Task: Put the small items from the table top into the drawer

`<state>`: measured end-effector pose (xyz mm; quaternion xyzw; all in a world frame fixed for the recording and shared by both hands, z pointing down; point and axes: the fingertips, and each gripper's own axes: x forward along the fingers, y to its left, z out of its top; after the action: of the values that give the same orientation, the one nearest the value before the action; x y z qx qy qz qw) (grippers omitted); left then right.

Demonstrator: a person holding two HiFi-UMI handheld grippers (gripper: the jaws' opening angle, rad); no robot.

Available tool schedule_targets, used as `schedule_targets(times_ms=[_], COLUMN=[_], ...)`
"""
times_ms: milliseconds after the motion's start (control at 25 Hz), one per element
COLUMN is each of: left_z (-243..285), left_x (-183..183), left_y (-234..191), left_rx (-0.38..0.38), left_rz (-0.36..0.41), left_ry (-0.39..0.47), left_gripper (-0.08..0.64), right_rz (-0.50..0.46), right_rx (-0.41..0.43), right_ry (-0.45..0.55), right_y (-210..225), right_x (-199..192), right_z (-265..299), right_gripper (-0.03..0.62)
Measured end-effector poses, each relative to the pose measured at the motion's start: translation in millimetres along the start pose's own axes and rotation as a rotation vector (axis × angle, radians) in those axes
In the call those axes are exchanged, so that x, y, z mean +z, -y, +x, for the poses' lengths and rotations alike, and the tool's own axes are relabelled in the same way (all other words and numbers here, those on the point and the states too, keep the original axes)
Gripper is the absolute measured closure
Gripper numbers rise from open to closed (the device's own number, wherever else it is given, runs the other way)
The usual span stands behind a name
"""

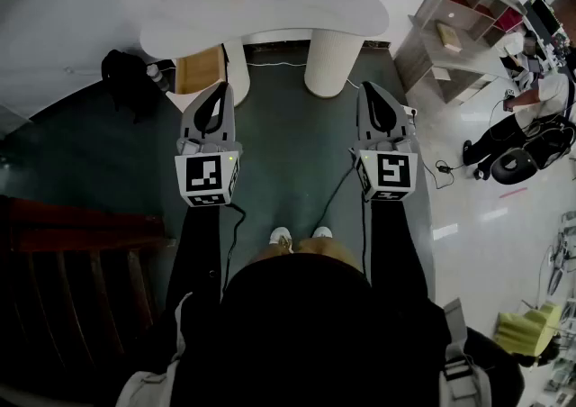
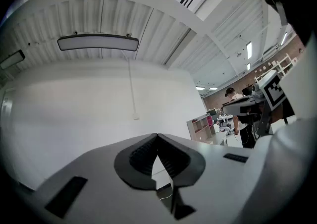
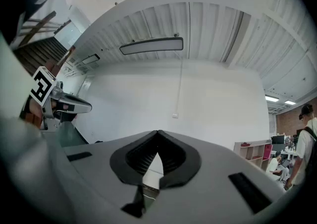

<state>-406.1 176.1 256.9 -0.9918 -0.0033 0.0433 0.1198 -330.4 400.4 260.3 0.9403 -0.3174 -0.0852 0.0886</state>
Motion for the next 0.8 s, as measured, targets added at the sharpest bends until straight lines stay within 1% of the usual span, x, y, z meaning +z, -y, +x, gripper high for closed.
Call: schedule_targets(times_ms=[480, 800], left_z=[4, 4], left_x=[1, 1], left_y=[4, -7], left_rx=[-0.023, -0.042], left_rz=[-0.003, -0.010], left_ry=[-0.007, 0.009], left_gripper=[0.545, 0.545], right_rz=[0.012, 0.014], right_rx=[-0.009, -0.036], right_ry=[0.015, 0.017], right_y=[3, -3], right_x=[4, 6], right_z=[1, 7], right_gripper=[0.565, 0.565])
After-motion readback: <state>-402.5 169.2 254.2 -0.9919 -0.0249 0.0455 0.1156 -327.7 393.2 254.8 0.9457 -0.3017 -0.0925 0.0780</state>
